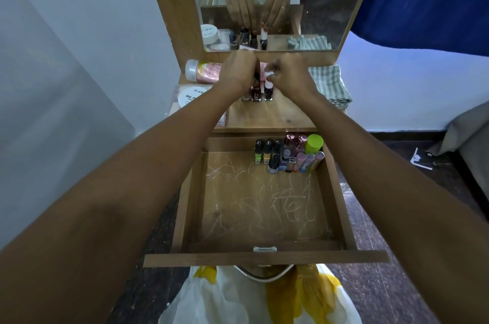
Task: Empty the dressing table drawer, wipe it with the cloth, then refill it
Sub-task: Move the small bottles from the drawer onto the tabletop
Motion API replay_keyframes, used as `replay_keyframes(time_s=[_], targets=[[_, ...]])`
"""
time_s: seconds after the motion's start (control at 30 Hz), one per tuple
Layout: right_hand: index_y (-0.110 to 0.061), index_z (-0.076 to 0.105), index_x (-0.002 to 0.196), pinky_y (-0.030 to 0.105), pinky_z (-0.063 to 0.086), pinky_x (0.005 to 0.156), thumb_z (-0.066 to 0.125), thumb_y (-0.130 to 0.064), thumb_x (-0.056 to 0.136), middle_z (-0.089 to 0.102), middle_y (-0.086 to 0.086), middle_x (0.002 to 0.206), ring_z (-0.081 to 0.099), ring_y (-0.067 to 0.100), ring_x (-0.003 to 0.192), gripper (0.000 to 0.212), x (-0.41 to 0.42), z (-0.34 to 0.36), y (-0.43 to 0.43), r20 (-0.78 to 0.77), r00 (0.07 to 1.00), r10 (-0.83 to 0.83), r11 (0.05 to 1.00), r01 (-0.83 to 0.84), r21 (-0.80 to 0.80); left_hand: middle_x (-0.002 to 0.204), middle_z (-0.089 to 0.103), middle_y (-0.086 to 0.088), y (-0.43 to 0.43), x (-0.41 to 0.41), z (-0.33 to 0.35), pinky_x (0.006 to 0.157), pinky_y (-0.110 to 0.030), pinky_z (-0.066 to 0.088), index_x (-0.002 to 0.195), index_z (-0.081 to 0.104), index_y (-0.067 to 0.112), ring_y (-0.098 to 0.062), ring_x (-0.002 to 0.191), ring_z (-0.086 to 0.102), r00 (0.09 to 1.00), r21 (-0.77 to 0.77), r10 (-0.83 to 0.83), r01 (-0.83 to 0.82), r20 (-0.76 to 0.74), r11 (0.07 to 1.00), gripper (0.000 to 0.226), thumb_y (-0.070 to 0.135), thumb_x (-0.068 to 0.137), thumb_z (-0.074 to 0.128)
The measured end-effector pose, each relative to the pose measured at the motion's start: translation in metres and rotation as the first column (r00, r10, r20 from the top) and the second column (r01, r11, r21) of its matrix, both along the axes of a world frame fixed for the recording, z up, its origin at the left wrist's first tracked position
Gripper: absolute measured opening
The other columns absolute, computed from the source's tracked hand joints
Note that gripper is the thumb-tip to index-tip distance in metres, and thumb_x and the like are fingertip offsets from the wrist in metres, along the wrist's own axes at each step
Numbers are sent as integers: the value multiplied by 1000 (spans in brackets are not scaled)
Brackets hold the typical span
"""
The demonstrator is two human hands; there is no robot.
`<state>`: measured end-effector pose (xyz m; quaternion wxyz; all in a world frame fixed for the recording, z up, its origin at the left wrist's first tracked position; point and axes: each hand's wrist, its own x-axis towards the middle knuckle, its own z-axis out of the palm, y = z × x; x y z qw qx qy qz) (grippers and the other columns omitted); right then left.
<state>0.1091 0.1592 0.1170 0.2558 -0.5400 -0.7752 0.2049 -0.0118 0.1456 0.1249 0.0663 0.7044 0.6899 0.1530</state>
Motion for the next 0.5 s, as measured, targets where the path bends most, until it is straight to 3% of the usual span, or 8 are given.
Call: replay_keyframes(time_s=[0.3, 0.4, 0.5], targets=[[-2, 62, 114, 33, 48, 84, 54, -2, 85, 64, 18, 116, 61, 27, 105, 30, 3, -5, 0, -9, 999, -51, 999, 51, 14, 120, 60, -15, -2, 0, 0, 89, -35, 51, 115, 64, 6, -28, 108, 58, 1000, 58, 13, -14, 23, 998, 32, 2, 82, 65], [-3, 61, 117, 34, 50, 85, 56, -5, 86, 64, 16, 117, 62, 26, 104, 32, 5, -6, -3, 3, 998, -67, 997, 66, 49, 119, 61, -15, -8, 0, 1, 90, -35, 52, 113, 64, 6, -27, 107, 59, 999, 79, 7, -10, 36, 997, 31, 1, 83, 63], [-5, 63, 115, 30, 46, 77, 55, -7, 87, 64, 15, 115, 62, 28, 100, 29, 9, -4, -7, 18, 996, -89, 991, 87, 100, 115, 64, -16, -17, 3, 2, 89, -36, 52, 111, 66, 4, -28, 105, 60, 998, 97, -4, -2, 58, 995, 28, 0, 83, 62]])
